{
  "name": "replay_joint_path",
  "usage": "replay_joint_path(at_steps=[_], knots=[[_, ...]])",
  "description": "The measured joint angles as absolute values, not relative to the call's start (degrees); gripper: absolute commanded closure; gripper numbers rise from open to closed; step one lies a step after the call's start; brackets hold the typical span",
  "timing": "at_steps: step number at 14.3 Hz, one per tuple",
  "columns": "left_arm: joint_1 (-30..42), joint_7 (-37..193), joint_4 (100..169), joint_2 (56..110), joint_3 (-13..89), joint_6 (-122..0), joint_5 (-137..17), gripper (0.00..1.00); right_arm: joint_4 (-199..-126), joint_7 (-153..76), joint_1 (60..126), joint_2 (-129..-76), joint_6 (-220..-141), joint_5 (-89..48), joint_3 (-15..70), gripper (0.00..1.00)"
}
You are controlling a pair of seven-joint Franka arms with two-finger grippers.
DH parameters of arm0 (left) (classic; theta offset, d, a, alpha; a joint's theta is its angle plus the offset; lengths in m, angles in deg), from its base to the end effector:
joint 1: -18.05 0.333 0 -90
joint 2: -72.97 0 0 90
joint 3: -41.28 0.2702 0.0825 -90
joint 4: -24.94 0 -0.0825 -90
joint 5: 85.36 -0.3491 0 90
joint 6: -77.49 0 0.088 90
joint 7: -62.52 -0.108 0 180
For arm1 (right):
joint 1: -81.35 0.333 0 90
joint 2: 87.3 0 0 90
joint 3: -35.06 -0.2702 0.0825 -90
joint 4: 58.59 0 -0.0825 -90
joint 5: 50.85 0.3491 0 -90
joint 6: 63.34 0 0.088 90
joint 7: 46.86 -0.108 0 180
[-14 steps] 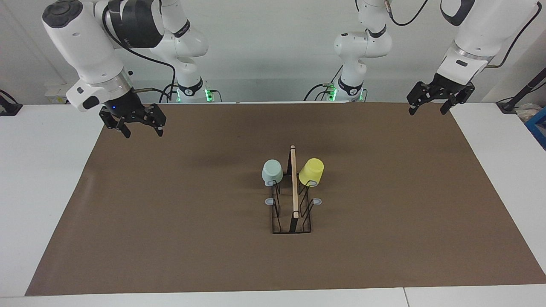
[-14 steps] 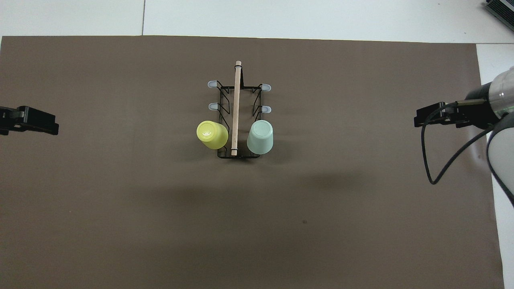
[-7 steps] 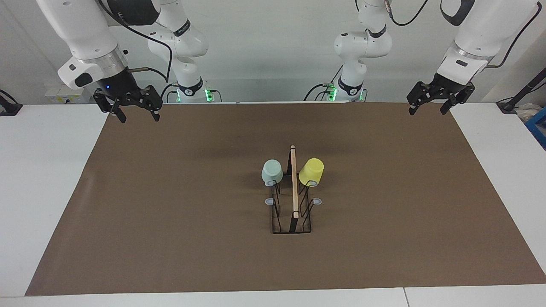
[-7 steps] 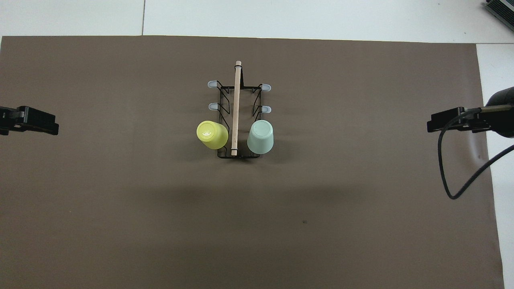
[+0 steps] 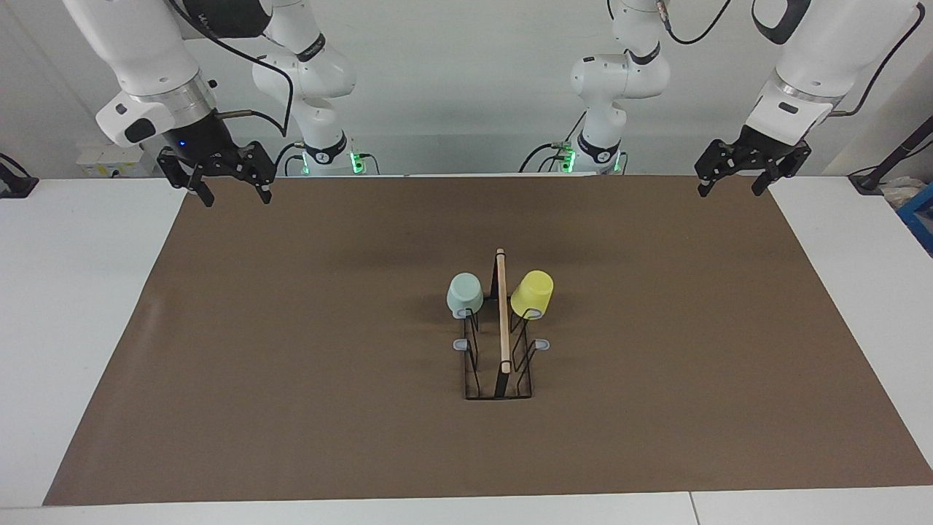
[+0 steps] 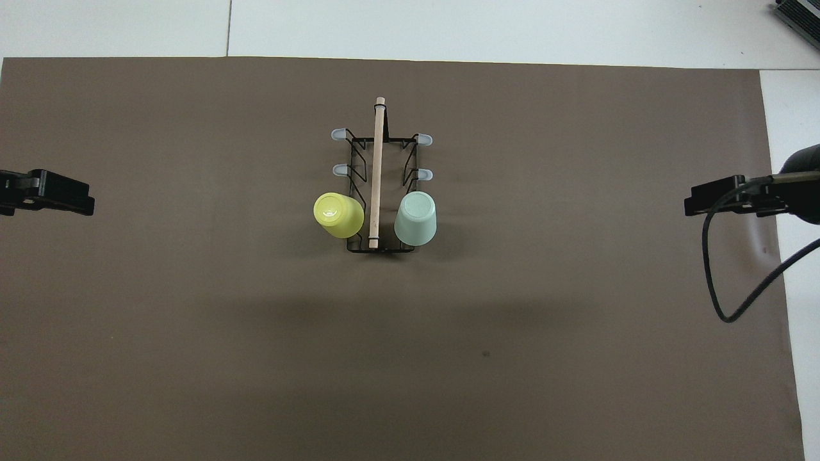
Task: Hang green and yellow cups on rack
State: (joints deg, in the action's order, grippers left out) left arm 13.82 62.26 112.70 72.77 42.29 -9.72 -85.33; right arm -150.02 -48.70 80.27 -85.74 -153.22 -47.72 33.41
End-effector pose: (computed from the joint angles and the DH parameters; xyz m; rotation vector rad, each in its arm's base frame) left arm 0.5134 -0.0289 0.5922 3.1397 -0.0954 -0.0096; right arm 0.5120 0.0112 0.5808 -3.0876 0.0341 0.0015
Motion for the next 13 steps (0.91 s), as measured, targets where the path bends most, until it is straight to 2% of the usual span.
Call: replay_joint_path(at_steps=[3, 6, 13], knots=[[13.82, 62.27, 112.7, 72.77, 42.31, -9.74, -85.33, 0.0, -150.0, -48.71, 80.21, -85.61, -149.87, -47.78, 33.52, 0.0], [13.82, 62.29, 112.7, 72.77, 42.3, -9.74, -85.33, 0.0, -150.0, -48.71, 80.26, -85.59, -149.86, -47.78, 33.39, 0.0], [13.83, 62.31, 112.7, 72.73, 42.33, -9.74, -85.33, 0.0, -151.29, -48.71, 80.26, -85.58, -157.27, -47.77, 33.36, 0.0]])
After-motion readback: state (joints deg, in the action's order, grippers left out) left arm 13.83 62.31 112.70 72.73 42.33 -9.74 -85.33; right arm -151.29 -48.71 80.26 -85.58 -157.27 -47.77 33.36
